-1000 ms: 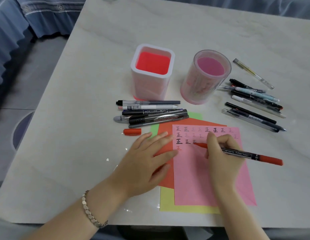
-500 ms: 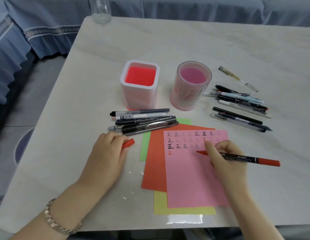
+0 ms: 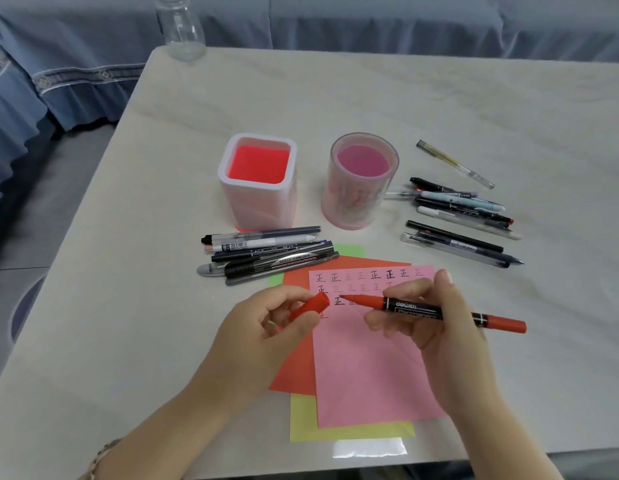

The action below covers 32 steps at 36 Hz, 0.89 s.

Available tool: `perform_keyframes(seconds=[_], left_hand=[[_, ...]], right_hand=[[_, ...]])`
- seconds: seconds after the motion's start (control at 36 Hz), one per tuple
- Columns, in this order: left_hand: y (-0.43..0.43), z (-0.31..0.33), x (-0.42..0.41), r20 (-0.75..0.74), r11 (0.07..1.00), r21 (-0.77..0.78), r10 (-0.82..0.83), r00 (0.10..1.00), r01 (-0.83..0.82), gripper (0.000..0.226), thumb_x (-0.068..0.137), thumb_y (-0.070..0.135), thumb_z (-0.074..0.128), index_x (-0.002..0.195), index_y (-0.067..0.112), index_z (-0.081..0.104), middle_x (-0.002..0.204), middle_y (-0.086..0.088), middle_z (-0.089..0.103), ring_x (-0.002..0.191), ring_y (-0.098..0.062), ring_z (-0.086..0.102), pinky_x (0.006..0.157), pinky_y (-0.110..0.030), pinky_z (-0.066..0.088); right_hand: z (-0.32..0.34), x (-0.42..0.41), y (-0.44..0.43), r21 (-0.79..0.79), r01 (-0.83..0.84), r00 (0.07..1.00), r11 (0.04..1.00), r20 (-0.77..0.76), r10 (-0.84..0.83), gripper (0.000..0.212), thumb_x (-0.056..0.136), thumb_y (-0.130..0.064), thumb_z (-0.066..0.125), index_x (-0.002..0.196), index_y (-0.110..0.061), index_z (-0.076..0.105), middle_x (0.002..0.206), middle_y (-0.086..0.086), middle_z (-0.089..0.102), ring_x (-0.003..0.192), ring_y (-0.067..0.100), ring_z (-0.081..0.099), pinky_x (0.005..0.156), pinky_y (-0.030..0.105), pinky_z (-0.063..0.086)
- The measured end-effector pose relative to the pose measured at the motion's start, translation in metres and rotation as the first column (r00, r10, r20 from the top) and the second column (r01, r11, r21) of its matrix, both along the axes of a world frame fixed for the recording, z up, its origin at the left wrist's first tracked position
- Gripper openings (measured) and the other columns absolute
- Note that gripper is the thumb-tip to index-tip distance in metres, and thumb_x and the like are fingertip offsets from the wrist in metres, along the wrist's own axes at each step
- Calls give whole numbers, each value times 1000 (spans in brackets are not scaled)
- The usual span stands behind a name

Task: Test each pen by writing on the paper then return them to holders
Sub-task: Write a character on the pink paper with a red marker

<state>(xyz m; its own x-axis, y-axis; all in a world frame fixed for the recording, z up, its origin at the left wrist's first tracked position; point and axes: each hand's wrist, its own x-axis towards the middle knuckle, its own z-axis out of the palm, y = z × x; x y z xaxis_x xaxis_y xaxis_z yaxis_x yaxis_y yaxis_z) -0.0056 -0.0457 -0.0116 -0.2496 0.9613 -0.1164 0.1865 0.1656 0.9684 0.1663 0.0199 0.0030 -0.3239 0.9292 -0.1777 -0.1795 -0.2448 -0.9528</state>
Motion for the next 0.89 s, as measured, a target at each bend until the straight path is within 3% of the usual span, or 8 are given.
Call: perform_keyframes(seconds=[0.17, 0.33, 0.47, 0.58, 0.67, 0.78, 0.83, 0.89], left_hand=[[1, 5, 5, -49, 999, -8, -48, 998, 47, 25, 69, 38, 64, 88, 55, 63, 65, 27, 53, 59, 3, 45, 57, -6, 33], [2, 7, 7, -153, 988, 28, -149, 977, 155, 11, 79, 41, 65, 89, 42, 69, 80, 17, 56, 68, 0, 48, 63, -7, 35], [6, 12, 16, -211, 954, 14, -290, 934, 299, 14, 84, 36, 53, 94, 43, 60, 88, 23, 58, 79, -3, 53, 67, -11, 38], [10, 17, 27, -65, 954, -33, -301, 951, 300, 13, 83, 36, 49, 80, 42, 60, 74, 10, 59, 65, -2, 49, 61, -14, 38], [19, 19, 33, 183, 933, -125, -313, 932, 337, 16, 78, 31, 51, 71, 34, 65, 52, 14, 46, 51, -3, 39, 53, -17, 33], [34, 29, 29, 565, 814, -223, -341, 752, 537, 19, 78, 24, 52, 64, 14, 60, 46, 11, 31, 40, -2, 25, 41, -13, 25], [39, 31, 28, 675, 745, -216, -354, 648, 632, 24, 80, 24, 51, 59, 16, 59, 45, 10, 27, 39, -1, 22, 39, -11, 24], [41, 32, 29, 704, 725, -221, -344, 621, 652, 25, 82, 24, 51, 60, 16, 58, 45, 11, 26, 39, -1, 23, 38, -11, 24]], right_hand=[[4, 3, 0, 7, 40, 998, 999, 55, -41, 52, 86, -53, 42, 59, -21, 71, 57, 15, 68, 56, 23, 65, 55, 23, 51], [1, 2, -1, 44, -32, 989, 999, 144, 25, 47, 84, -36, 35, 60, -16, 71, 54, 14, 66, 49, 21, 59, 52, 24, 48], [1, -1, -1, 27, -73, 990, 997, 126, 69, 45, 83, -31, 38, 56, -13, 68, 44, 8, 55, 39, 17, 47, 46, 23, 42], [1, 0, -2, 24, -1, 996, 1000, 85, -1, 43, 82, -26, 39, 51, -14, 66, 40, 6, 50, 36, 18, 40, 41, 21, 38], [2, 5, 0, 88, 0, 995, 996, 99, -9, 41, 82, -25, 41, 49, -15, 64, 39, 7, 51, 35, 18, 40, 40, 20, 37], [5, 12, 6, 163, -91, 993, 982, 86, 78, 38, 75, -40, 45, 53, -19, 67, 41, 9, 54, 36, 21, 44, 38, 19, 37], [7, 15, 9, 179, -126, 991, 976, 66, 116, 37, 75, -40, 44, 53, -20, 67, 41, 9, 55, 35, 20, 45, 38, 17, 37], [7, 17, 12, 192, -149, 988, 970, 68, 139, 37, 75, -40, 44, 53, -20, 67, 42, 9, 56, 35, 18, 46, 38, 17, 37]])
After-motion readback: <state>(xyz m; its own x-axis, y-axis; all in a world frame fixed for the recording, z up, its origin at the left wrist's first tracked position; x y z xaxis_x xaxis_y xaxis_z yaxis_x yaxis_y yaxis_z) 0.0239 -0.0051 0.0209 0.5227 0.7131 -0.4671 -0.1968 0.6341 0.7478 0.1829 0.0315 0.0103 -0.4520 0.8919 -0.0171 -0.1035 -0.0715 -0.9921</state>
